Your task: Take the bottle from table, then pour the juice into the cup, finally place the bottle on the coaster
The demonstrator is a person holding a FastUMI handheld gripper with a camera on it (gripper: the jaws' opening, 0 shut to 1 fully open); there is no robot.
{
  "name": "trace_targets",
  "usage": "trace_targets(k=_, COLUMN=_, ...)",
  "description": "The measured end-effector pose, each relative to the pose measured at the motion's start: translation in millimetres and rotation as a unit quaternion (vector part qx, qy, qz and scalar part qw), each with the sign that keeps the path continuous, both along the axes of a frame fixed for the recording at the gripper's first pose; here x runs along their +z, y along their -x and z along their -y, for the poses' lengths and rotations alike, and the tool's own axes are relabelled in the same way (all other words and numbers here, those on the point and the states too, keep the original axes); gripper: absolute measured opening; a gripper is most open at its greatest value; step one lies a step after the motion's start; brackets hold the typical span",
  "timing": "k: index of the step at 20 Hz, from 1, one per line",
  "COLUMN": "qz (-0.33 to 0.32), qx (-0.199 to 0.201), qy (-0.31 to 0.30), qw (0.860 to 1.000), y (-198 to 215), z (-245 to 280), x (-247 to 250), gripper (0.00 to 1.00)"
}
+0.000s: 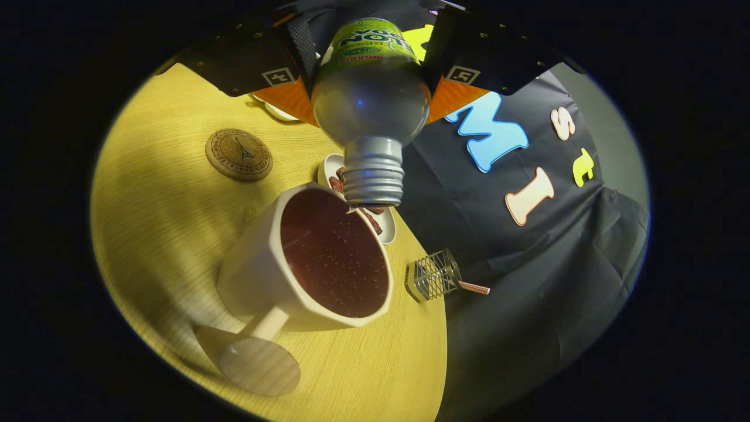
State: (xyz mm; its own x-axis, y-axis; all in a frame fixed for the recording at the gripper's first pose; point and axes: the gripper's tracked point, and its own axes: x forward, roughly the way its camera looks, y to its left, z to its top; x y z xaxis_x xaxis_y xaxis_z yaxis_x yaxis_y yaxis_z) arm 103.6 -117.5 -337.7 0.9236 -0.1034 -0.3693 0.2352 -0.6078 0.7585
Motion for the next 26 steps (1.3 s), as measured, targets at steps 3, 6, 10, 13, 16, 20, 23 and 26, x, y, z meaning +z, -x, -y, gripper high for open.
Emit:
trace_targets(k=3, qz=0.001, qx=0.002, qy=0.005, qw=1.0, y=1, z=1, x=2, gripper=0.78)
trace_targets(k=6, qz=0.002, qx=0.005, qy=0.013, qw=1.0, y=0, z=2, x=3, gripper=0.78)
trace_targets(k=10, qz=0.006, qx=0.013, qy=0.024, qw=1.0, y=-2, z=1, x=6, gripper=0.78)
trace_targets(k=13, qz=0.005, qx=0.019, qy=0.035, qw=0.999, y=-1, z=0, x=6, gripper=0.78)
trace_targets(k=16, qz=0.005, qx=0.023, qy=0.051, qw=0.998, y=2, z=1, x=6, gripper=0.78)
trace_targets(k=20, qz=0.007, qx=0.034, qy=0.075, qw=0.997, y=4, z=3, x=7, gripper=0.78)
trace_targets(k=23, qz=0.015, qx=0.035, qy=0.086, qw=0.996, y=2, z=9, x=7, gripper=0.78)
trace_targets(k=26, qz=0.016, qx=0.043, qy=0.107, qw=0.993, y=1, z=11, x=5, gripper=0.78)
